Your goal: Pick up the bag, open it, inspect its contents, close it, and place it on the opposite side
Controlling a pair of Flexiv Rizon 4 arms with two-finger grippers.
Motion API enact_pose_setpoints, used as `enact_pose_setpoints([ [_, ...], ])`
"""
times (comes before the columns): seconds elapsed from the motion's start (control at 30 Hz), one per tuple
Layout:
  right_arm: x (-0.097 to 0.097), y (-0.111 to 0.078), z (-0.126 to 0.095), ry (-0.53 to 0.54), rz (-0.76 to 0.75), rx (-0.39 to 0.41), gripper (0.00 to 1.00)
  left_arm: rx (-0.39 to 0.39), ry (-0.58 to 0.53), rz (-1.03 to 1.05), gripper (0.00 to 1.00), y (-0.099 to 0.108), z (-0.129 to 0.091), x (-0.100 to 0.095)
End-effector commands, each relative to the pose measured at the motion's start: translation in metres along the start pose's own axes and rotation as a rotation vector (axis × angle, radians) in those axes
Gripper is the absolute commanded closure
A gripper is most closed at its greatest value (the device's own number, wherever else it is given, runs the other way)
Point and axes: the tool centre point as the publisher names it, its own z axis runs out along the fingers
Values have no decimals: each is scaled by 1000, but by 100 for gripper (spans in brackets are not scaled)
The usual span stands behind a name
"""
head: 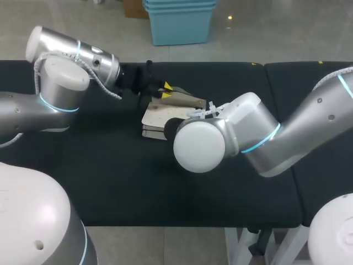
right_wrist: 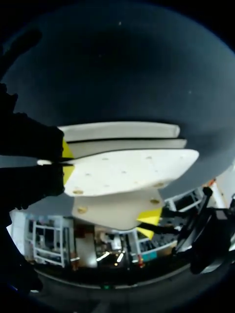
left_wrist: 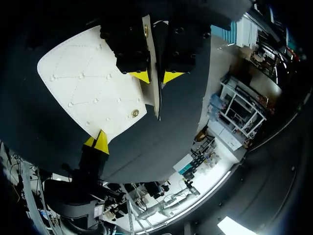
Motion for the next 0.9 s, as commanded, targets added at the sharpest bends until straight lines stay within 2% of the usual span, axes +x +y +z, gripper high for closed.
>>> enact_pose_setpoints([
  [0.03,2,0,2,-3,1,-1,100,3,7,-3,100,2,0,2],
  [0.33,2,0,2,-3,1,-1,100,36,-6,10,100,1,-2,18],
  [0.6,2,0,2,-3,1,-1,100,25,-8,101,100,-1,3,48],
  [0.9,2,0,2,-3,1,-1,100,13,-8,139,100,0,6,63],
])
